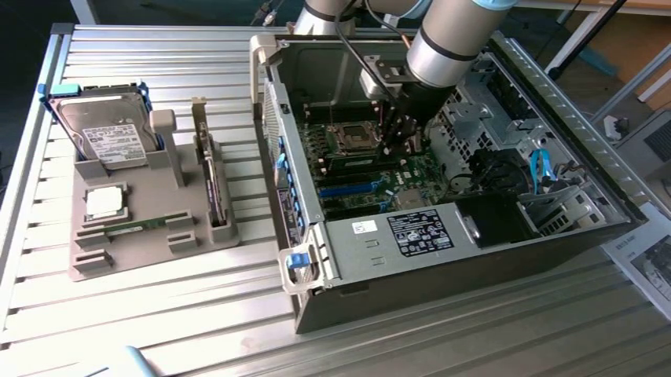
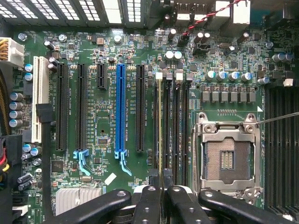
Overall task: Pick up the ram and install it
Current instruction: 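Insert the ram into the slot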
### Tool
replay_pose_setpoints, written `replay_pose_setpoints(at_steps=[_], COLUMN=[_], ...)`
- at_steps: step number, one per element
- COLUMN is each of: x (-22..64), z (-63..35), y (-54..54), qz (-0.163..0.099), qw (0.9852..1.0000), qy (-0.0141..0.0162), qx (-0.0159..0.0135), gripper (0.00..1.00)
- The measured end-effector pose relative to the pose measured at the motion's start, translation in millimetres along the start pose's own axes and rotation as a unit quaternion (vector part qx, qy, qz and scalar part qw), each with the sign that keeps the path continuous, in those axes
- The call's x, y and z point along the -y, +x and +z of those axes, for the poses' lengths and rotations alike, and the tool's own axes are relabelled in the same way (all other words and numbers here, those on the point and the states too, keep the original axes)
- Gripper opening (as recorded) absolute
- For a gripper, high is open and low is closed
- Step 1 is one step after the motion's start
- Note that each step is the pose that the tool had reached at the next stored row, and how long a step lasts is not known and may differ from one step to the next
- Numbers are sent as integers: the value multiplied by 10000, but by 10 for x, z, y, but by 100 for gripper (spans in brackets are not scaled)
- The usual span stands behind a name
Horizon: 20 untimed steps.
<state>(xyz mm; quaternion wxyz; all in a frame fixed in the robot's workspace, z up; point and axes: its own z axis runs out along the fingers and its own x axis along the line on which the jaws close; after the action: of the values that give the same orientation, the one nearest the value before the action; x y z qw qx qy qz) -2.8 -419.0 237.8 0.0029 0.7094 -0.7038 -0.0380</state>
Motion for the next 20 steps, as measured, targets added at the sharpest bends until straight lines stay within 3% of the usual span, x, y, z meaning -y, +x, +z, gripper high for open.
replay_pose_setpoints(at_steps=[20], x=[-21], z=[-1], y=[0], qz=[28], qw=[10000], qy=[14], qx=[8], gripper=[12])
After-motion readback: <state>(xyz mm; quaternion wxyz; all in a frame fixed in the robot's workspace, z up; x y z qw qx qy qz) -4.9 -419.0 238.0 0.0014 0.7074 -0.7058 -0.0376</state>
